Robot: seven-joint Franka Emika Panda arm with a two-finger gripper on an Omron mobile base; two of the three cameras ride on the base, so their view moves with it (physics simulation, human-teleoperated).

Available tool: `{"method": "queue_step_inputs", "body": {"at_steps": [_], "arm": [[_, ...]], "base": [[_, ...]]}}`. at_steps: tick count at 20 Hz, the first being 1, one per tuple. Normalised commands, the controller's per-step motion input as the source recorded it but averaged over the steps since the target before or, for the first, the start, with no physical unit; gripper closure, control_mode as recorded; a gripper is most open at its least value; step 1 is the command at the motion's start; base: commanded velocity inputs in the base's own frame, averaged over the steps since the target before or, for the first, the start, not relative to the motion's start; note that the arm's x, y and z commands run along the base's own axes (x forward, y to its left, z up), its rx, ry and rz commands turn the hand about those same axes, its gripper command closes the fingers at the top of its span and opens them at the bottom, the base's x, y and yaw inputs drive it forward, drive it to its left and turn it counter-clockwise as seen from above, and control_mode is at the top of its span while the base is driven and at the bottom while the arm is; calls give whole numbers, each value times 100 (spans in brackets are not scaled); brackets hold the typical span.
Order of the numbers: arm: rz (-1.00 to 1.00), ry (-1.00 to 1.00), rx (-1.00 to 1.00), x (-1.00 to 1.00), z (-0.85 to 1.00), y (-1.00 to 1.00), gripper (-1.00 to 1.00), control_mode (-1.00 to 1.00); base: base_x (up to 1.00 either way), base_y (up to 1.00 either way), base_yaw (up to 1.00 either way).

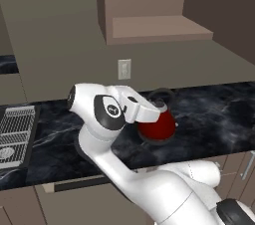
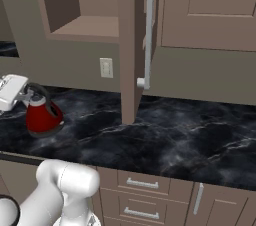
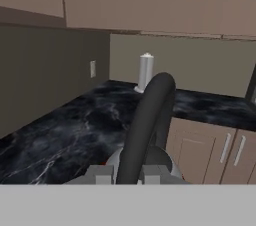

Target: Open the cabinet, pick the kettle from the cabinet, and place it in the sink.

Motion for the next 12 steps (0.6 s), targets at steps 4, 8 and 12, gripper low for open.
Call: {"method": "queue_step_inputs", "body": {"at_steps": [4,8,12], "arm": [[0,1,-3,6,0,20,100,-100],[0,4,-1,3,0,23,100,-100],[0,0,0,0,0,0,100,-100]], "base": [[0,0,0],[0,0,0],[0,0,0]]}}
